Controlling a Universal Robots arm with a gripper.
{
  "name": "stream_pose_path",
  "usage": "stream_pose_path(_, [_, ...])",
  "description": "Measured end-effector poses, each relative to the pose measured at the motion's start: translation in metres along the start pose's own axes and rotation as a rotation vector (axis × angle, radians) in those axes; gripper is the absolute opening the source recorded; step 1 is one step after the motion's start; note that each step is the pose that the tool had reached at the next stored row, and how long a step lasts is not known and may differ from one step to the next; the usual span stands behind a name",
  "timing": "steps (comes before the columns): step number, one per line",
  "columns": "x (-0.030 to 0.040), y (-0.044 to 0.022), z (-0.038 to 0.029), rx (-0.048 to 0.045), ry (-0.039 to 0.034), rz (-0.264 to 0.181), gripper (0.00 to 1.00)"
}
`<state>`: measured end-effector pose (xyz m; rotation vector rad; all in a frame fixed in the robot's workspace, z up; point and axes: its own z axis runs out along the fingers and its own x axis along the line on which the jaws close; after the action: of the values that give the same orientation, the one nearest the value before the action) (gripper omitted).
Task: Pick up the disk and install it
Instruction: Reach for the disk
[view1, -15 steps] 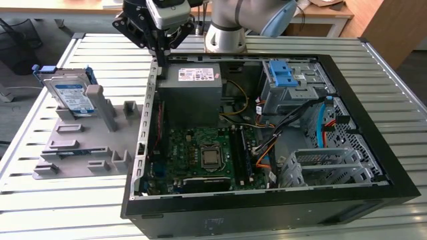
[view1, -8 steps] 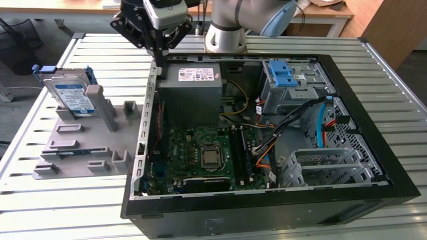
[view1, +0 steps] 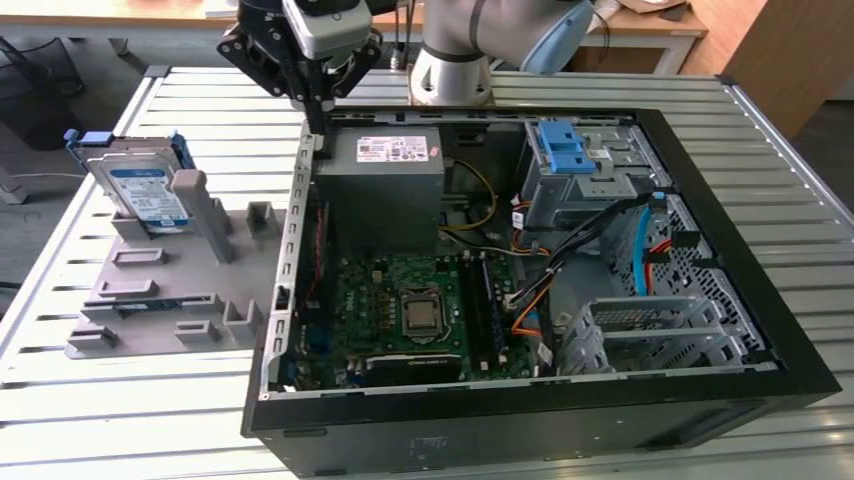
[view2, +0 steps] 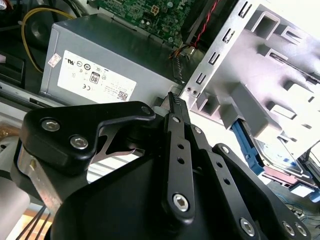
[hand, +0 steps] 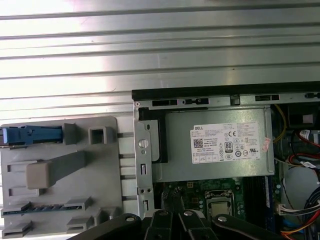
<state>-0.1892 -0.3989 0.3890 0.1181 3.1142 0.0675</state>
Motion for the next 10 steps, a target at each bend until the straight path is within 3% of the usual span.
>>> stream_pose_path(10, [0.0021,-0.0002,0.0001,0.0000,0.0000,0.000,0.11])
